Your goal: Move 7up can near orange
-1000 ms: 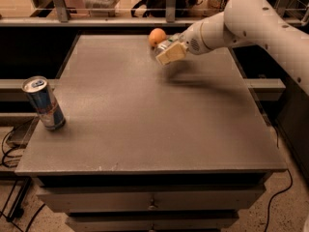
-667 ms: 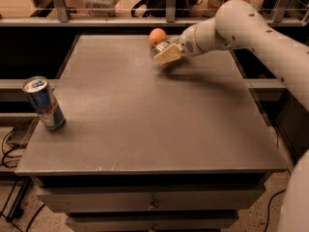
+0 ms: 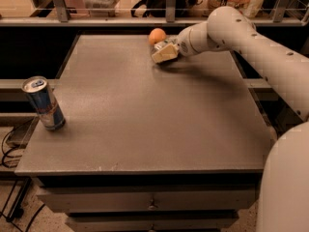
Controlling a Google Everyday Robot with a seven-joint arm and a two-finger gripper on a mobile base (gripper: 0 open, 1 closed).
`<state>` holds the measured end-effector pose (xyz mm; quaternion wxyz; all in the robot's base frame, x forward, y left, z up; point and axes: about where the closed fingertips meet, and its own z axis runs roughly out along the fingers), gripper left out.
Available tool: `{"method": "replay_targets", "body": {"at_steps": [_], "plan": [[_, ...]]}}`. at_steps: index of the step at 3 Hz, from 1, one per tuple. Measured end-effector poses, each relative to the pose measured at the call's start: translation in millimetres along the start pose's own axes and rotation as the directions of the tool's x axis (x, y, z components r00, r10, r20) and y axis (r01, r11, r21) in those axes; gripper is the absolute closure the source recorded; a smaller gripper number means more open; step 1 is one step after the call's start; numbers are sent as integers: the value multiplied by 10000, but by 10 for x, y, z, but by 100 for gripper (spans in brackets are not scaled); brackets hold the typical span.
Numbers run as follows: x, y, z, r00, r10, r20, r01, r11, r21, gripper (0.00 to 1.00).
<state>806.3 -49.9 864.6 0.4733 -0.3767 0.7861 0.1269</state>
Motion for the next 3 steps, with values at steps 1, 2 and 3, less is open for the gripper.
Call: {"method": "replay_targets", "body": {"at_steps": [1,2,3], "plan": [[14,-65,81,9999,149,31,-149,9998,131,35],[-28,-86,145,9996,232,175,-234,9997,108,12],[-20,-67,164,9996,226,151,-227,9997,73,0]]}}
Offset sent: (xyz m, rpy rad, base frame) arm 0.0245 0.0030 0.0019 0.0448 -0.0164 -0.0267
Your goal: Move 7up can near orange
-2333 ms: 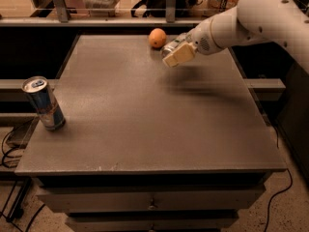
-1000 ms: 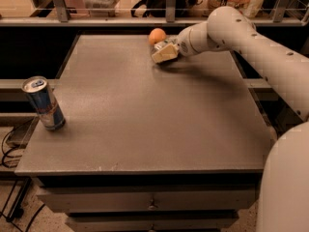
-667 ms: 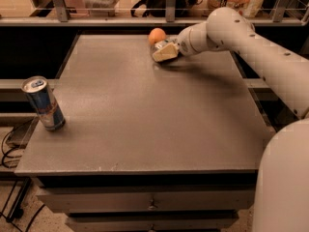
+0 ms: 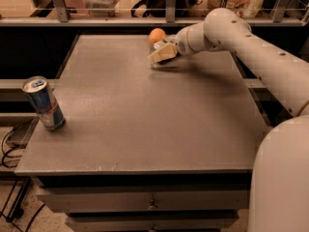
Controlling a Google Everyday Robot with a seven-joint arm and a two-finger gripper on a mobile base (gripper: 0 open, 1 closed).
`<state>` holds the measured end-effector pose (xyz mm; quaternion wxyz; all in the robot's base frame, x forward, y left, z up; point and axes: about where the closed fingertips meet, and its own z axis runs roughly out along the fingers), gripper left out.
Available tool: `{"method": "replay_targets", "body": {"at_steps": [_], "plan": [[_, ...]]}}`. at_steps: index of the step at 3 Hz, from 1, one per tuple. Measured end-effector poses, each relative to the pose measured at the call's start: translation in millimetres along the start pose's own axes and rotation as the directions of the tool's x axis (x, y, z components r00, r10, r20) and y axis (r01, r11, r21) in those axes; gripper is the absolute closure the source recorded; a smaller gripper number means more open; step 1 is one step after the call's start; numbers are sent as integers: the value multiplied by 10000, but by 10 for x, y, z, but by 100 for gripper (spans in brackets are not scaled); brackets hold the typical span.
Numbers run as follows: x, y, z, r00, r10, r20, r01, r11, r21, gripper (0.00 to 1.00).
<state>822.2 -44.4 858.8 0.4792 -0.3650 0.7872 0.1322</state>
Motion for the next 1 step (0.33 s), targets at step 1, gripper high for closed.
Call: {"method": "replay_targets", "body": {"at_steps": [1], "plan": [[0,1,1,10000,0,-1,0,10000,-2,0]]}}
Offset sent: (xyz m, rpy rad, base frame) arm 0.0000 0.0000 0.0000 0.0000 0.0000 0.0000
